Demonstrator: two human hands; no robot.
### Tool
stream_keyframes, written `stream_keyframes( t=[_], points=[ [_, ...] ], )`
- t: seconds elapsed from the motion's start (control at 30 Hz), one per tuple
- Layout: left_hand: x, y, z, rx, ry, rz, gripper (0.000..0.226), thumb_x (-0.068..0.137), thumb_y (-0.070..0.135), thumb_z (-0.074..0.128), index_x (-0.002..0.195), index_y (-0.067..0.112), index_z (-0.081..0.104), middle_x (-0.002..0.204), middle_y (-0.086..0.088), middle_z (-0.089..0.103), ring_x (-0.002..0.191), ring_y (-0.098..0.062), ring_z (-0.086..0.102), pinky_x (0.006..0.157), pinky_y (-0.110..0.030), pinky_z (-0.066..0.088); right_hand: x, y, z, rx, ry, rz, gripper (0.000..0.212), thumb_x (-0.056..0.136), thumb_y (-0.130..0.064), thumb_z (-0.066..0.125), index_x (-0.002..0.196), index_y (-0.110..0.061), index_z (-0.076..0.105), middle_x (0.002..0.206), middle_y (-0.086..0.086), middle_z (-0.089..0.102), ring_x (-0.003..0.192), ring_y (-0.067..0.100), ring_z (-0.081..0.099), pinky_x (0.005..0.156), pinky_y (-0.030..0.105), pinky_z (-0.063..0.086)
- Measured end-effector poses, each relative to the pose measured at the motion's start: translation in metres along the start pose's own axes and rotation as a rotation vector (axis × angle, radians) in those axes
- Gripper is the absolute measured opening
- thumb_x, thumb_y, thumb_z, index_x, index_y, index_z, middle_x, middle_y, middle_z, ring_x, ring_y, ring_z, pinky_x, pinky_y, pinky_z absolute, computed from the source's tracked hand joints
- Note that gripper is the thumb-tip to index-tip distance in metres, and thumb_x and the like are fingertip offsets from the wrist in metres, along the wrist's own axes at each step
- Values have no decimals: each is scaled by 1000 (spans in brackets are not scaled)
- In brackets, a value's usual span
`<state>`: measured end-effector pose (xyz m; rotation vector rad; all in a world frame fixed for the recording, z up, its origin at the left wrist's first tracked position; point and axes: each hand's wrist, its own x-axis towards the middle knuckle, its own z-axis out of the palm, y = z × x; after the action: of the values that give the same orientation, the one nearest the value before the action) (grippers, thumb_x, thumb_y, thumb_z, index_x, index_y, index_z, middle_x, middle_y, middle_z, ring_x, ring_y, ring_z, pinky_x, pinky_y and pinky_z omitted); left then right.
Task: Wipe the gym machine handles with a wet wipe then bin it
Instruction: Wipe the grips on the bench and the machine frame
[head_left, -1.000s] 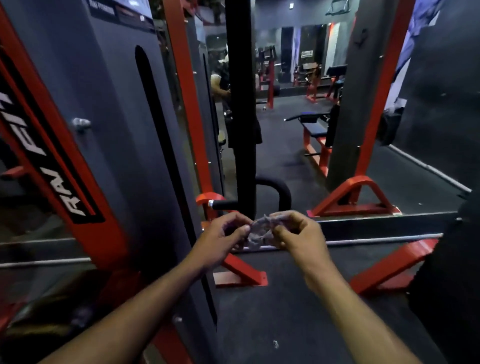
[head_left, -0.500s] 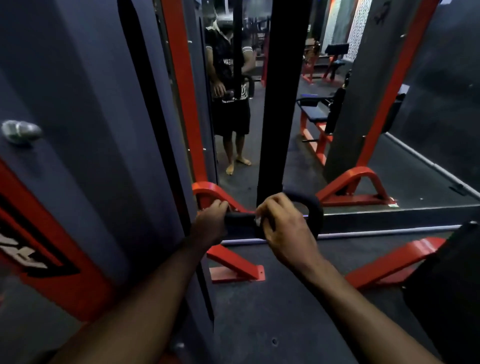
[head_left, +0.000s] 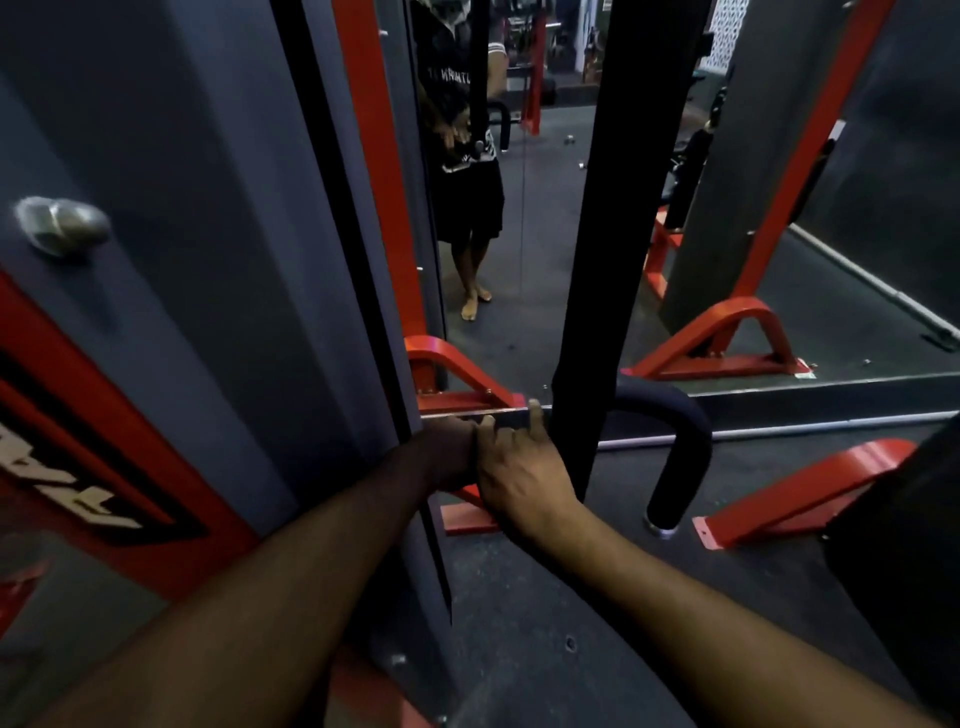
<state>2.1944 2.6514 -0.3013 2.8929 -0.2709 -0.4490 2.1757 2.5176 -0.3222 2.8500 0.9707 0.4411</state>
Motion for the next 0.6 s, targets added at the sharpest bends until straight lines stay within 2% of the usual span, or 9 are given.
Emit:
stream_keyframes(
  t=[0.07,0.1,0.13,0.2,0.23,0.33,0.47,0.53,0.6],
  points=[
    [-15,4,2,96,-112,-61,28,101,14,56,126,3,62,120,-12,68,111,-22,69,87,-33,54,-10,-6,-7,-79,-27,-49,21,74,-24,58,74,-11,74,58,4,58,50,22,58,98,61,50],
    [-21,8,1,140,-138,-70,30,99,12,58,128,4,60,129,-13,65,120,-29,64,93,-37,51,-16,-10,-12,-117,-79,-71,24,75,-26,57,76,-12,76,62,5,61,55,22,59,100,59,48],
    [-29,12,1,164,-169,-82,35,99,10,59,133,6,57,133,-13,63,123,-30,61,94,-37,50,-24,-13,-17,-154,-168,-98,35,80,-27,48,88,-9,78,72,7,65,64,23,62,101,58,47],
    [-41,12,6,159,-199,-96,45,96,6,62,139,12,54,132,-10,65,116,-26,65,88,-34,53,-41,-19,-26,-216,-237,-160,55,88,-23,33,124,1,66,98,16,67,89,29,65,108,57,42],
    [-45,8,10,134,-189,-117,47,94,6,65,139,13,55,128,-9,67,111,-24,68,86,-33,55,-50,-19,-30,-261,-219,-194,58,90,-24,34,133,6,58,106,20,66,95,31,64,110,56,41],
    [-59,-4,24,89,-169,-123,47,89,11,71,135,16,57,122,-7,69,104,-22,69,89,-36,58,-70,-15,-46,-326,-109,-294,63,81,-30,46,126,10,61,99,25,70,84,34,67,106,54,46],
    [-79,-13,27,-140,-142,-137,37,86,10,78,112,23,55,112,-4,67,98,-20,69,85,-38,59,-82,-10,-52,-370,-109,-430,64,92,-15,14,134,19,47,114,31,65,98,38,65,115,54,35],
    [-83,-14,21,-170,-147,-142,35,81,14,84,99,25,56,103,-1,69,90,-19,69,80,-37,58,-82,-12,-52,-311,11,-415,59,90,-10,18,122,17,60,99,27,69,85,35,68,110,51,43],
    [-82,-15,16,-169,-199,-156,30,77,19,88,82,22,59,90,1,70,79,-17,68,73,-34,57,-81,-14,-56,-245,105,-444,51,86,-9,26,100,7,72,79,17,69,66,29,67,101,45,51]
  ],
)
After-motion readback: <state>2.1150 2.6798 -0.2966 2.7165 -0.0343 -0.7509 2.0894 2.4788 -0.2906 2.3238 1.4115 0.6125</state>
